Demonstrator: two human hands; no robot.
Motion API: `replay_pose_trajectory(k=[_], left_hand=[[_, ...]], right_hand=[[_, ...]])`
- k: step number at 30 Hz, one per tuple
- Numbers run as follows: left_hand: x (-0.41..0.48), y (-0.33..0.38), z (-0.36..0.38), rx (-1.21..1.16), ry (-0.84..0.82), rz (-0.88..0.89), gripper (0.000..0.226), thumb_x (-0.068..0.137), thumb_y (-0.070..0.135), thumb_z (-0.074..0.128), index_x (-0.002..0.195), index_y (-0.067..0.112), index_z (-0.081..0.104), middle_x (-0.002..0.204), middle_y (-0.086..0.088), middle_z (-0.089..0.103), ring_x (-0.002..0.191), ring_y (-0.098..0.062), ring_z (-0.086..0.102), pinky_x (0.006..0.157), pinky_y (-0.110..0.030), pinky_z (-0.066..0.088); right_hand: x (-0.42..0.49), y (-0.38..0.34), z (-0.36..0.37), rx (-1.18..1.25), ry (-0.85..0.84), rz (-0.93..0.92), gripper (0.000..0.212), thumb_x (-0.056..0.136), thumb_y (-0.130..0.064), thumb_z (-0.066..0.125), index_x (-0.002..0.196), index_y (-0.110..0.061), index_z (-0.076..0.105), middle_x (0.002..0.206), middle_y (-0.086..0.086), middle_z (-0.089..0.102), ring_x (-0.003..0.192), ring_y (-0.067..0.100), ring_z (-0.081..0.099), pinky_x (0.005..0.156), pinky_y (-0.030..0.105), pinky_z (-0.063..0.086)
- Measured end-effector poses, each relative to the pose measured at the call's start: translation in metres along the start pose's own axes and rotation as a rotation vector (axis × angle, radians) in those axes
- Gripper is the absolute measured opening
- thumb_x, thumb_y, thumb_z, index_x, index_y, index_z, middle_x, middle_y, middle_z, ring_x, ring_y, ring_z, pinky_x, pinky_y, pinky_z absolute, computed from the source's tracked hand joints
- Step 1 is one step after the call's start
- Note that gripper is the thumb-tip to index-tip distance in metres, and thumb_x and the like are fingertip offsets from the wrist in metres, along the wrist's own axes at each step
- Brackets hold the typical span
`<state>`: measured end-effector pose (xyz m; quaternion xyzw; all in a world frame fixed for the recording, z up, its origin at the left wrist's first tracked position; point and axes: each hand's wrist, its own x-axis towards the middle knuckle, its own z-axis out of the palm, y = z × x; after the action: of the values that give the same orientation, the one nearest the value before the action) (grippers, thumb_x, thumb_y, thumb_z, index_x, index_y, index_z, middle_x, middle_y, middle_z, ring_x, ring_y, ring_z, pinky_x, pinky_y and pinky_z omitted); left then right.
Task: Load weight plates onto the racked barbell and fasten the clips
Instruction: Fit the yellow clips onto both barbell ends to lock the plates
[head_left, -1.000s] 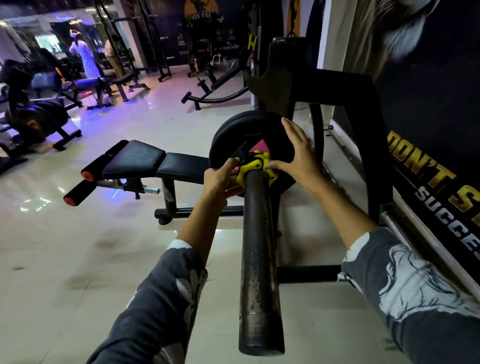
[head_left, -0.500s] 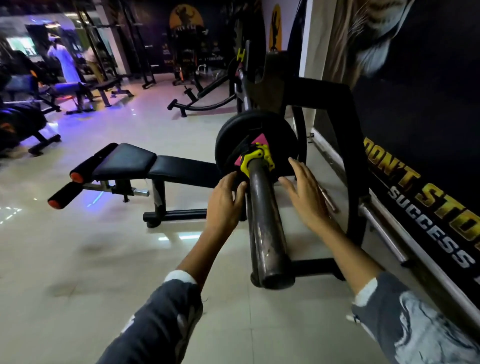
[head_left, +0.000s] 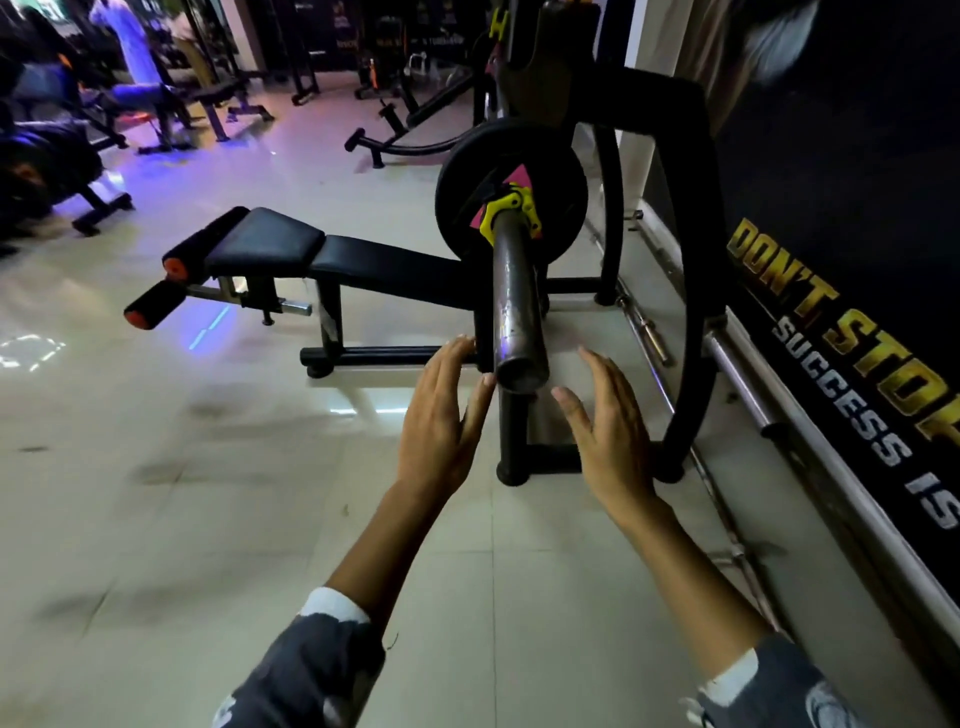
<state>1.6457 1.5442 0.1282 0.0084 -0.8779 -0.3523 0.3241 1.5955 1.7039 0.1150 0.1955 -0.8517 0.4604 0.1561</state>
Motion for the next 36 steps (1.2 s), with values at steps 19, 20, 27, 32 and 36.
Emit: replay_pose_trajectory(k=[19, 20, 27, 32, 36], left_hand=[[-0.182, -0.156, -0.153, 0.268, 0.074, -0.666, 0.021, 0.093, 0.027, 0.054, 0.102, 0.011, 0.065, 0.099, -0.004, 0.068, 0.092, -0.019, 0.063, 0.078, -0.031, 0.047], [-0.191, -0.182, -0.173, 0.277, 0.082, -0.724, 0.023, 0.094, 0.028, 0.053, 0.104, 0.011, 0.064, 0.1, -0.005, 0.068, 0.093, -0.019, 0.062, 0.079, -0.032, 0.047], [-0.229, -0.312, -0.293, 0.329, 0.018, -1.001, 0.032, 0.095, 0.035, 0.047, 0.117, 0.013, 0.057, 0.114, -0.006, 0.064, 0.104, -0.022, 0.058, 0.086, -0.034, 0.046], [-0.232, -0.378, -0.366, 0.336, 0.067, -1.115, 0.026, 0.095, 0.028, 0.046, 0.111, 0.012, 0.059, 0.11, -0.006, 0.065, 0.099, -0.023, 0.06, 0.083, -0.034, 0.047], [-0.206, -0.448, -0.399, 0.319, 0.057, -1.134, 0.026, 0.095, 0.03, 0.046, 0.109, 0.013, 0.06, 0.11, -0.005, 0.064, 0.101, -0.022, 0.059, 0.082, -0.033, 0.045]], right_hand=[[-0.116, -0.095, 0.222, 0.016, -0.766, -0.158, 0.025, 0.095, -0.029, 0.046, 0.106, -0.012, 0.061, 0.109, 0.007, 0.066, 0.101, 0.023, 0.06, 0.085, 0.037, 0.05], [-0.121, -0.111, 0.256, 0.0, -0.835, -0.184, 0.024, 0.095, -0.028, 0.047, 0.104, -0.011, 0.061, 0.107, 0.007, 0.066, 0.098, 0.024, 0.06, 0.083, 0.036, 0.05], [-0.146, -0.208, 0.434, -0.075, -1.144, -0.298, 0.022, 0.094, -0.028, 0.047, 0.101, -0.012, 0.061, 0.104, 0.007, 0.067, 0.096, 0.025, 0.061, 0.077, 0.035, 0.049], [-0.145, -0.265, 0.518, -0.075, -1.218, -0.316, 0.022, 0.094, -0.027, 0.048, 0.102, -0.011, 0.062, 0.106, 0.007, 0.067, 0.097, 0.025, 0.061, 0.079, 0.033, 0.048], [-0.117, -0.294, 0.6, -0.046, -1.21, -0.32, 0.02, 0.093, -0.026, 0.05, 0.1, -0.011, 0.062, 0.104, 0.008, 0.068, 0.095, 0.026, 0.062, 0.079, 0.037, 0.051]])
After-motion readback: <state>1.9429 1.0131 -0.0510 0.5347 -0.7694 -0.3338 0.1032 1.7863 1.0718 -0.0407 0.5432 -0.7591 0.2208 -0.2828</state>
